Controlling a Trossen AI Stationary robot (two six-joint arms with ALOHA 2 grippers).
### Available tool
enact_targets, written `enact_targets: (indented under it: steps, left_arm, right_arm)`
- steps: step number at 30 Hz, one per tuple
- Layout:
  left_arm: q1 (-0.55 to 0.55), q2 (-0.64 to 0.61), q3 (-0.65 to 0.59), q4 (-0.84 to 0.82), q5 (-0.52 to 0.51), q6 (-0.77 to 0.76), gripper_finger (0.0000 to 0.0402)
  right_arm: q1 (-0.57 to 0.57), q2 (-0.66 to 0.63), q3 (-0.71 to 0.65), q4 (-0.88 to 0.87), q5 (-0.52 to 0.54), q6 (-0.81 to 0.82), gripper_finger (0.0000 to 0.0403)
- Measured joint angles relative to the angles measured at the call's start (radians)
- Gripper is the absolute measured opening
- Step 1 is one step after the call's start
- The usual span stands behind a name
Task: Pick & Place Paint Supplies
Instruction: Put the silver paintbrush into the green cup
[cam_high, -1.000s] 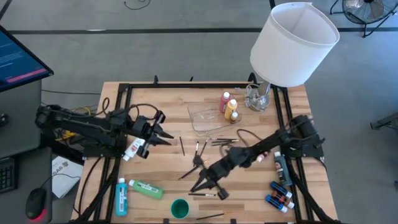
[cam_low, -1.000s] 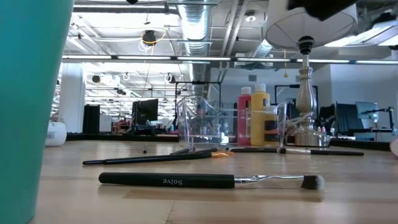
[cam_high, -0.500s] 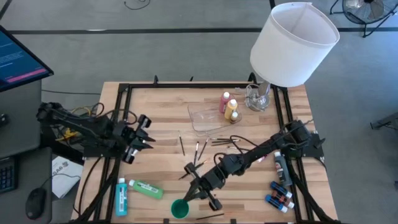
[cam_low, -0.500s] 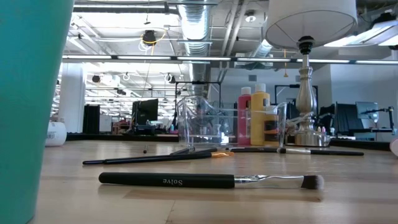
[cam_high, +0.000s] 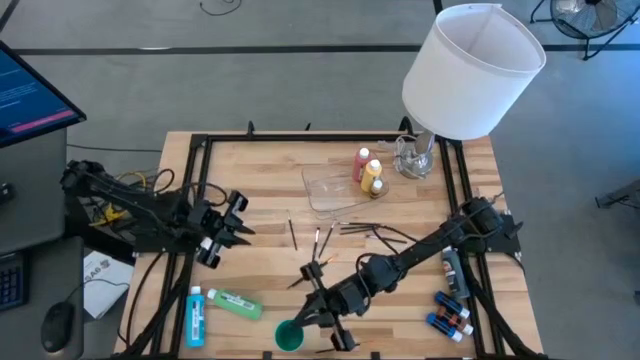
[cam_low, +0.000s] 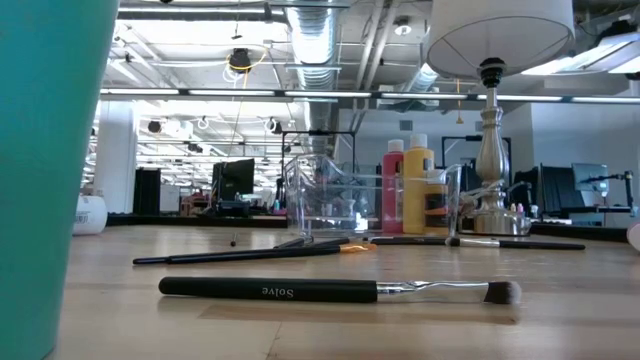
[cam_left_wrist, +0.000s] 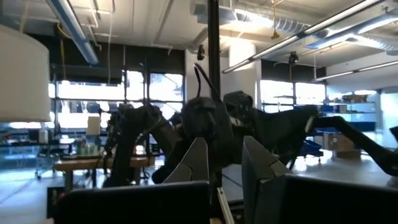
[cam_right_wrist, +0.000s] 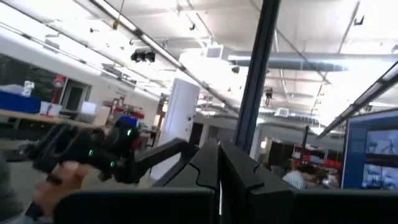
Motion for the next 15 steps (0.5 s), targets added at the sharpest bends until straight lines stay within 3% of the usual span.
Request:
enact_targets:
  steps: [4, 8, 11, 15]
  left_arm:
    - [-0.06, 0.014, 0.0, 0.009, 0.001, -0.002, 0.0001]
    - [-0.143, 0.013, 0.0, 0.032, 0.0, -0.002, 0.0001]
    - [-0.208, 0.013, 0.0, 0.05, 0.0, 0.018, 0.0001]
    - [-0.273, 0.013, 0.0, 0.072, 0.0, 0.046, 0.0001]
  right_arm:
    - [0.023, 0.15, 0.146, 0.046, 0.03, 0.022, 0.0]
    - [0.025, 0.285, 0.355, -0.115, 0.071, 0.033, 0.0]
    - [0.029, 0.315, 0.448, -0.194, 0.109, 0.017, 0.0]
    - [0.058, 0.309, 0.46, -0.228, 0.211, -0.052, 0.0]
